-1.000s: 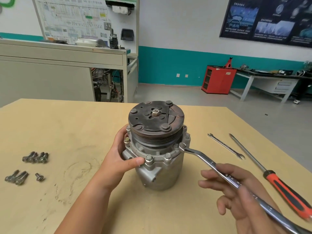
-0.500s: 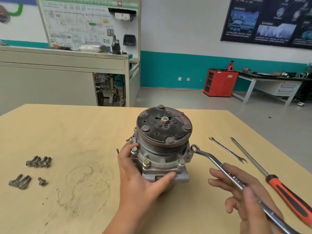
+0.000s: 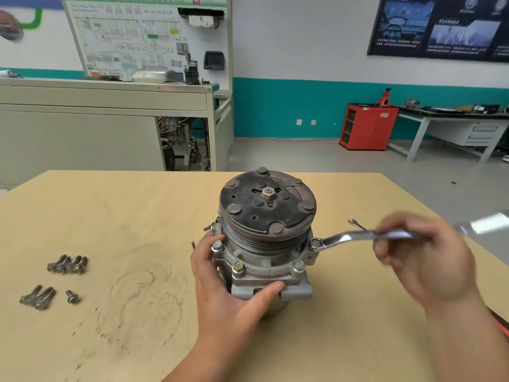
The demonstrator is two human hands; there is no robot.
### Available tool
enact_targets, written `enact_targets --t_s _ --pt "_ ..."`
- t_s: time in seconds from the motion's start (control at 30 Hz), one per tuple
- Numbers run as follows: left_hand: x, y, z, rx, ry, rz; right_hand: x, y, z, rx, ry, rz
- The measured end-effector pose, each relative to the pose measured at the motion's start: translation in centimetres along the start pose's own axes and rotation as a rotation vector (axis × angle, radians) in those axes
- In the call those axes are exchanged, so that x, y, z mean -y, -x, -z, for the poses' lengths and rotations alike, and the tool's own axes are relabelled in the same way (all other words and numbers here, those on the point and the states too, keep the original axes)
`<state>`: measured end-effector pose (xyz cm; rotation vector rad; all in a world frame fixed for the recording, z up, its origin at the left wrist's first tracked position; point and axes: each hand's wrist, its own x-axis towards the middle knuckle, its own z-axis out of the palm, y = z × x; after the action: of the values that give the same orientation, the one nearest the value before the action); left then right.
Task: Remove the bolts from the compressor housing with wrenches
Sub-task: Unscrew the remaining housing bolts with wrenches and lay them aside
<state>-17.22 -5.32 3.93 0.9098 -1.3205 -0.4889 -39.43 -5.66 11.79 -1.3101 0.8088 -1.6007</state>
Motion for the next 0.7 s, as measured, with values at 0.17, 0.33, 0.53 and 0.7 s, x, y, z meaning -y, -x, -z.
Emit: enact_targets --t_s 0.17,0.33,0.53,0.7 --pt "0.0 -0.2 0.6 0.070 -0.004 0.005 -0.1 -7.0 -0.4 0.279 -0.030 -0.316" --pt "0.6 -1.6 2.4 0.241 -0.054 -0.046 -0.7 -3.5 0.3 0.170 -0.511 -0.237" --pt "0.7 -1.5 1.5 0.169 0.001 -0.065 -0.6 7.8 -1.0 0.070 -0.521 -0.324" --pt "0.3 -0.6 0.1 0.073 -0.091 -0.126 -0.6 9.7 -2.9 0.046 -0.785 -0.293"
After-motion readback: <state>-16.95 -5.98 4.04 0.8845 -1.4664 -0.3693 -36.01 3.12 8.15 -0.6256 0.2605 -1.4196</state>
